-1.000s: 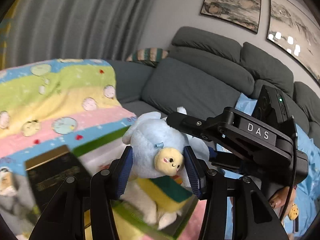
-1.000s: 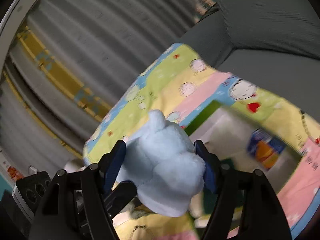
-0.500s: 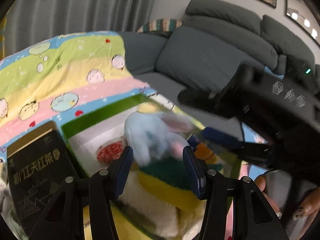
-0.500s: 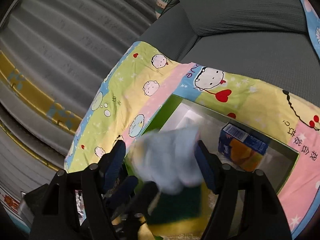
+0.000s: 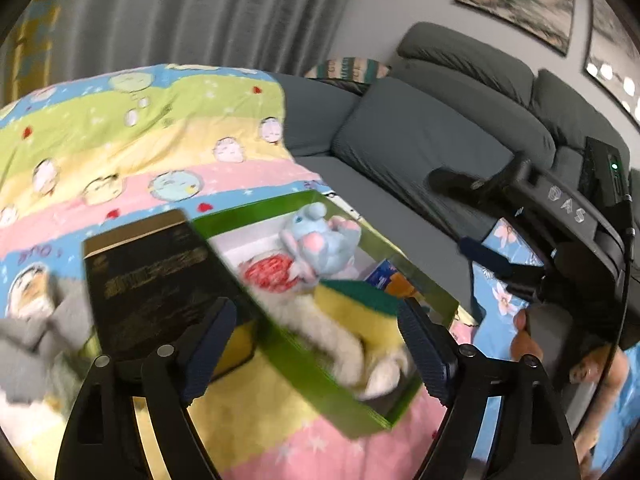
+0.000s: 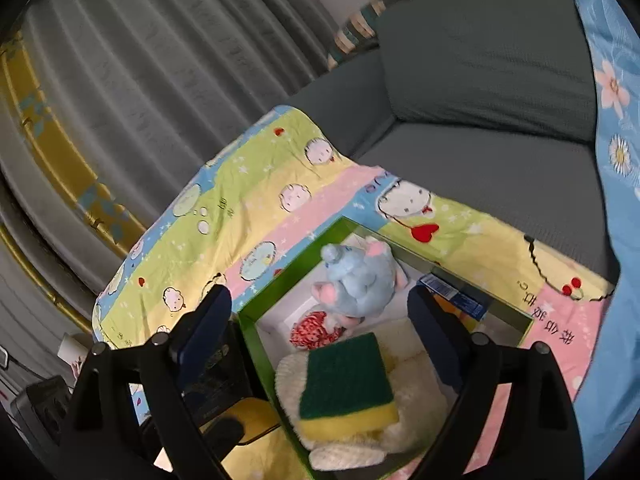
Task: Organize soft objects
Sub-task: 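Move the right tool back toward the grey cloths on the bed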
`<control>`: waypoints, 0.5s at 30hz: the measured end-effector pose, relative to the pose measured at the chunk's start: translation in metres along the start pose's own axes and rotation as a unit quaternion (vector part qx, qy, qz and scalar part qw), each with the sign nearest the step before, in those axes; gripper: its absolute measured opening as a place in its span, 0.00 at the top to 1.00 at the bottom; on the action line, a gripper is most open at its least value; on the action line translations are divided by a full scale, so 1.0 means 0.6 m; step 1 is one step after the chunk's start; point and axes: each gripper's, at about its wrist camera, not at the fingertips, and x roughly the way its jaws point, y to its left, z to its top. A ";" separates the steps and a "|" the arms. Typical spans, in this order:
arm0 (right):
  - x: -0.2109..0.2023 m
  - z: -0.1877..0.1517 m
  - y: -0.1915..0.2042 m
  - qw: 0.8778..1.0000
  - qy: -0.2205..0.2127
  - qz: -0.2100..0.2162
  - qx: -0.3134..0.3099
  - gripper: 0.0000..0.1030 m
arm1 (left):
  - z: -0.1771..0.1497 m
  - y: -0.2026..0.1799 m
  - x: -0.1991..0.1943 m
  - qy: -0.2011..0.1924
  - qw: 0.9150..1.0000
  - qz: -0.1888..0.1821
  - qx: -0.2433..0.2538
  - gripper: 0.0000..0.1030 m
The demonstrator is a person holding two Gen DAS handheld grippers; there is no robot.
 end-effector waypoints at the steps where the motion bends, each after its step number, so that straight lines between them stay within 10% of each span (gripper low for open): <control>1: -0.008 -0.001 0.006 1.000 -0.005 0.001 -0.006 0.04 | -0.005 0.008 -0.014 0.004 1.000 0.005 -0.008 0.19; 7: -0.047 -0.019 0.054 0.999 -0.010 0.012 -0.052 0.04 | -0.031 0.069 -0.116 0.003 0.997 0.010 -0.070 0.19; 15: -0.048 -0.065 0.134 0.992 0.042 0.095 -0.077 0.01 | -0.111 0.171 -0.245 0.010 0.981 0.146 -0.128 0.19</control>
